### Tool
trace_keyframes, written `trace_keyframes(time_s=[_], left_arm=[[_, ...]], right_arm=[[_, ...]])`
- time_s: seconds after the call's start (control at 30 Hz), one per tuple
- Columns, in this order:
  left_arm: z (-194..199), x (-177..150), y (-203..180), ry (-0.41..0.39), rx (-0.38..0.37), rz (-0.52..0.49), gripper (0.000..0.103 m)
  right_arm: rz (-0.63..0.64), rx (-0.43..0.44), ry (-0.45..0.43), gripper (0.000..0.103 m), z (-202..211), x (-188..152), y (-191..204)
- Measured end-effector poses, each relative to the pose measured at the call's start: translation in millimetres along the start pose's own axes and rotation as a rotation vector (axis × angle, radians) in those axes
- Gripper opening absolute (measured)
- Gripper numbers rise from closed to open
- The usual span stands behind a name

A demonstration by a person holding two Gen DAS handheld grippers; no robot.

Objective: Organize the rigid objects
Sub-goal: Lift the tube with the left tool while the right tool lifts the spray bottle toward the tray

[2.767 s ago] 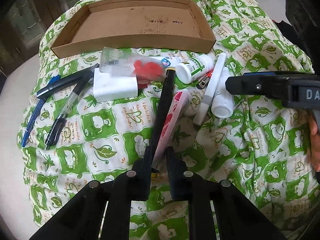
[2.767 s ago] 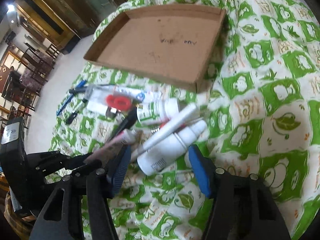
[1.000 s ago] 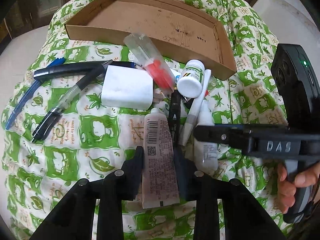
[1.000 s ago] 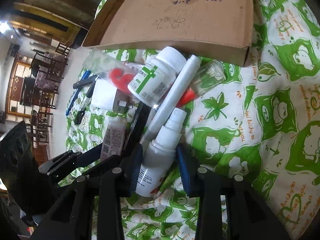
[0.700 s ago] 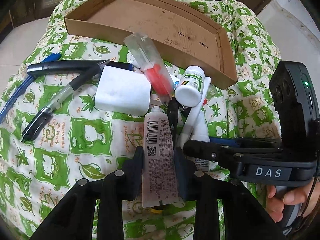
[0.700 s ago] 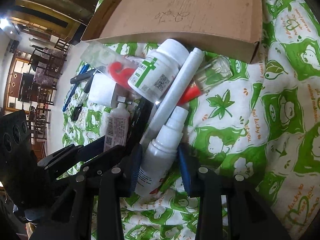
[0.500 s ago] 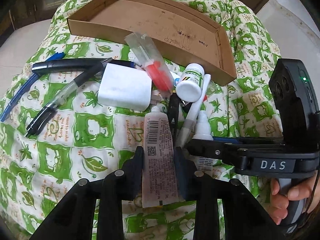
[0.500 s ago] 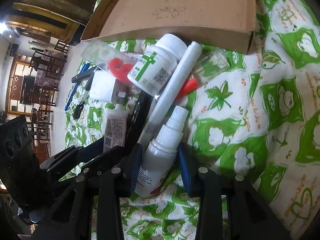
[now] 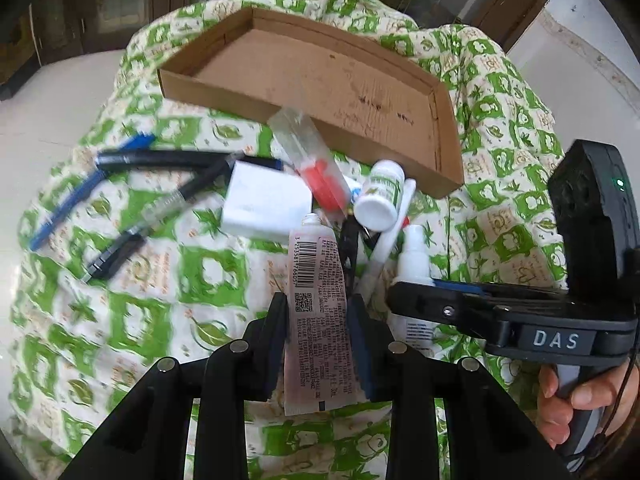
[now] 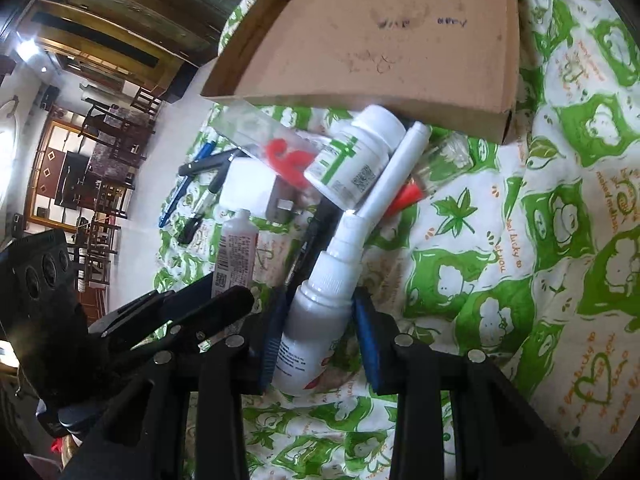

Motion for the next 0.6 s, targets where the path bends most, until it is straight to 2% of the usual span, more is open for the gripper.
trace_keyframes(time_s=[0.3, 0.4, 0.6], left_arm=[[21.9, 31.9, -1.7, -0.096, 0.154, -0.072, 0.031], [25.1, 44.0, -3.2, -0.114, 0.176, -0.086, 0.031], [25.4, 61.2, -9.3, -0.129, 0.171, -0.105, 0.031]], right_arm=[[0.072, -0.09, -0.171, 0.033, 39.9, 19.9, 6.3], [0.064, -0.098, -0.198, 0.033, 48.1, 28.2, 1.0], [0.044, -0.103, -0.229, 0.032, 58.0, 40.6, -5.7]])
Point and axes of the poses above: each gripper's, at about its wrist camera, not at the fingertips, and z roughly against the way its jaws point, y to its left, x to its top, the point moved 3 cm from there along -z, roughly the way its jaws point, and after that the axes turned 1 degree about z, right-handed, at the moved point
